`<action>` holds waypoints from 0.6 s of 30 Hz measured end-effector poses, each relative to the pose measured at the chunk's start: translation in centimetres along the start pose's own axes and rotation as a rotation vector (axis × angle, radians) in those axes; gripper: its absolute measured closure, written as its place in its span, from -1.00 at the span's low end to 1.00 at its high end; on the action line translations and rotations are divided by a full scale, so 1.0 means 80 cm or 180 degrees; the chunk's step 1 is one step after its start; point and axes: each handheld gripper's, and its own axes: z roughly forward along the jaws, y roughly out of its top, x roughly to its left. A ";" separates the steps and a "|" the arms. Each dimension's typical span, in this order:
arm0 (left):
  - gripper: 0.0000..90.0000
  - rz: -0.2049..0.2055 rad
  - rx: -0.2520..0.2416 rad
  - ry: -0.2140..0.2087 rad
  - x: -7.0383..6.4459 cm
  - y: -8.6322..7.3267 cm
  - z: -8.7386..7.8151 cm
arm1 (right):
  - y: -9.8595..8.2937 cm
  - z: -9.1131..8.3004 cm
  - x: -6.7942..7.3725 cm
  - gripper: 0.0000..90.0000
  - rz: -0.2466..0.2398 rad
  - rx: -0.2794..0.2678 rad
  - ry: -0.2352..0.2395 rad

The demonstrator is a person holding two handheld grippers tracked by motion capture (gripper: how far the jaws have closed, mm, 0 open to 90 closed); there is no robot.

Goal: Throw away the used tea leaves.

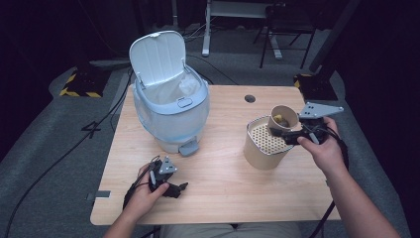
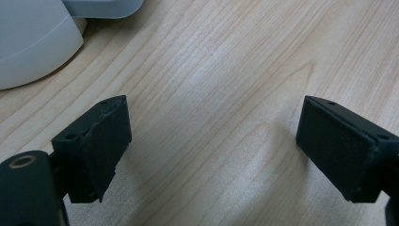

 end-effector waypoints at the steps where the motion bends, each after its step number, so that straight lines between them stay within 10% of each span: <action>1: -0.75 0.0000 0.0000 0.0000 0.000 0.000 0.000 | 0.000 0.001 -0.006 -0.30 -0.0034 0.0012 -0.0047; 15: -0.75 0.0001 0.0000 0.0000 0.000 0.000 0.000 | -0.005 0.011 -0.046 -0.30 -0.0592 0.0209 -0.0492; 18: -0.75 0.0001 0.0001 0.0000 0.000 0.000 0.000 | -0.007 0.011 -0.045 -0.30 -0.0957 0.0330 -0.0680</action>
